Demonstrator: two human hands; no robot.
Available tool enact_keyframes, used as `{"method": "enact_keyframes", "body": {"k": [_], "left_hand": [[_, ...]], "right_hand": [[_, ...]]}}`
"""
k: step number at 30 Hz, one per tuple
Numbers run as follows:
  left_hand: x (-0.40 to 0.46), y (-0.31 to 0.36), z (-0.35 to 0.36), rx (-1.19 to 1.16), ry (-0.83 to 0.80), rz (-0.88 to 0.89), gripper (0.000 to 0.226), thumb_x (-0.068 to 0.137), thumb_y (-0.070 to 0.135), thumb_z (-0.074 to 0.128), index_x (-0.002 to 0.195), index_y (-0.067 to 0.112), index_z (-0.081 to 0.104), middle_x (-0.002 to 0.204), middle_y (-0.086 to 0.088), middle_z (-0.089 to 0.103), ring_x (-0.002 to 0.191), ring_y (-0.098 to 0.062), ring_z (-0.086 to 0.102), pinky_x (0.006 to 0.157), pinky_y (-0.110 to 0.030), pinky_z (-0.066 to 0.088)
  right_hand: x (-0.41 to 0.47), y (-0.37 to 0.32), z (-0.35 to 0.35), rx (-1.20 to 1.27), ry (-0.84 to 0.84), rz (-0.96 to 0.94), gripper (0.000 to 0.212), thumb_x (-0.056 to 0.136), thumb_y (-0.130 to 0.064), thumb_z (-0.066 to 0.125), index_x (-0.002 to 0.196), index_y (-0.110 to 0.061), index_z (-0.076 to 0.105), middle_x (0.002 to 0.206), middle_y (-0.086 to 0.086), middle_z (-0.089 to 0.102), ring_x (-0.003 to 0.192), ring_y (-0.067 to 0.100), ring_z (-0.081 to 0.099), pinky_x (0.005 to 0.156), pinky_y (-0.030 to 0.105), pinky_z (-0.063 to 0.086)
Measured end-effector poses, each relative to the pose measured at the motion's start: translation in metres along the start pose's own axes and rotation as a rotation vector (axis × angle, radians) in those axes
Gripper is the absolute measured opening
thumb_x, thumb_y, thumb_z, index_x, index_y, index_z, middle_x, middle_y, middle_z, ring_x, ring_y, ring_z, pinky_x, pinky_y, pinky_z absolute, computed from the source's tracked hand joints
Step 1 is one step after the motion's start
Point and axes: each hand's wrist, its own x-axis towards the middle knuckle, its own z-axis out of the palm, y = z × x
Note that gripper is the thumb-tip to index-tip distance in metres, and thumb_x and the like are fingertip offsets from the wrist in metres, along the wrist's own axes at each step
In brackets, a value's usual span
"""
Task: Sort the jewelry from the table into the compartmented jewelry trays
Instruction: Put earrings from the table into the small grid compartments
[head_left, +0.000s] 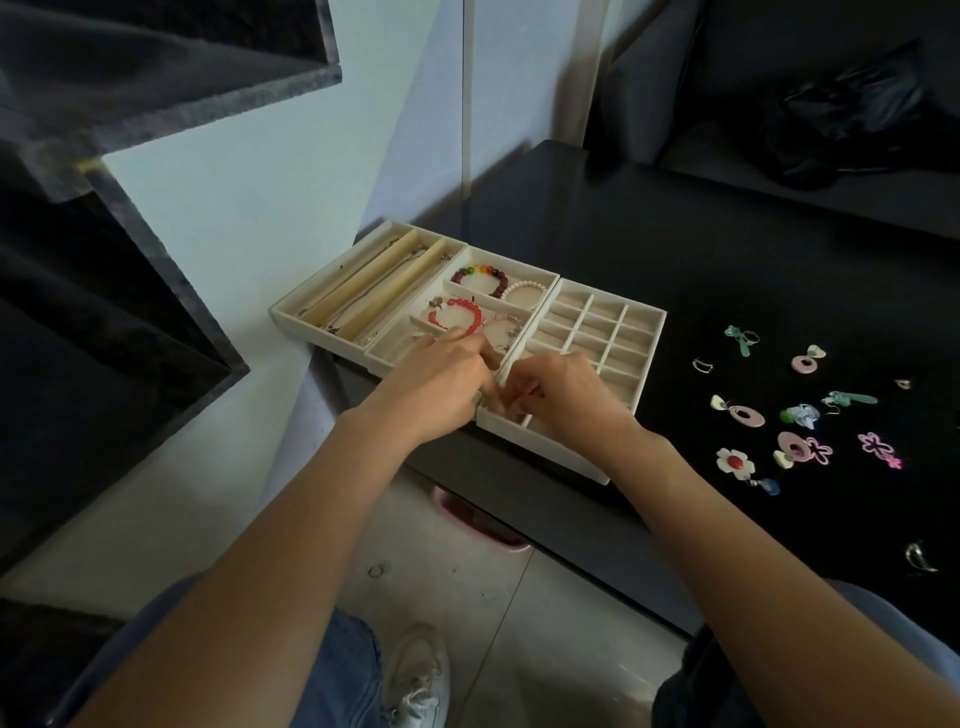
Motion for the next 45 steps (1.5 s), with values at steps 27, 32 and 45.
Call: {"method": "enact_keyframes", "body": {"k": [27, 32, 45], "left_hand": [[0.000, -0.005, -0.001, 0.030, -0.058, 0.007, 0.047, 0.084, -0.001, 0.053, 0.112, 0.035, 0.067, 0.141, 0.006, 0.042, 0.134, -0.011, 0.030, 0.113, -0.036, 0.024], [0.000, -0.006, 0.000, 0.029, -0.059, 0.010, 0.047, 0.084, 0.000, 0.054, 0.113, 0.034, 0.067, 0.140, 0.005, 0.043, 0.133, -0.012, 0.031, 0.112, -0.035, 0.025], [0.000, -0.009, 0.002, 0.011, -0.066, 0.008, 0.051, 0.083, -0.004, 0.054, 0.114, 0.035, 0.066, 0.140, 0.005, 0.042, 0.133, -0.011, 0.031, 0.112, -0.036, 0.027]], "right_hand": [[-0.003, 0.002, -0.003, -0.083, 0.118, -0.011, 0.020, 0.091, -0.010, 0.058, 0.110, -0.015, 0.063, 0.097, 0.001, 0.069, 0.090, 0.016, 0.066, 0.080, 0.035, 0.055], [-0.001, 0.003, 0.003, -0.076, 0.153, -0.027, 0.015, 0.089, -0.011, 0.061, 0.102, -0.016, 0.066, 0.091, 0.001, 0.070, 0.085, 0.016, 0.066, 0.077, 0.035, 0.056], [-0.004, 0.005, -0.010, 0.115, 0.104, 0.021, 0.021, 0.097, -0.010, 0.049, 0.111, -0.010, 0.064, 0.100, 0.004, 0.069, 0.088, 0.013, 0.066, 0.082, 0.025, 0.054]]}}
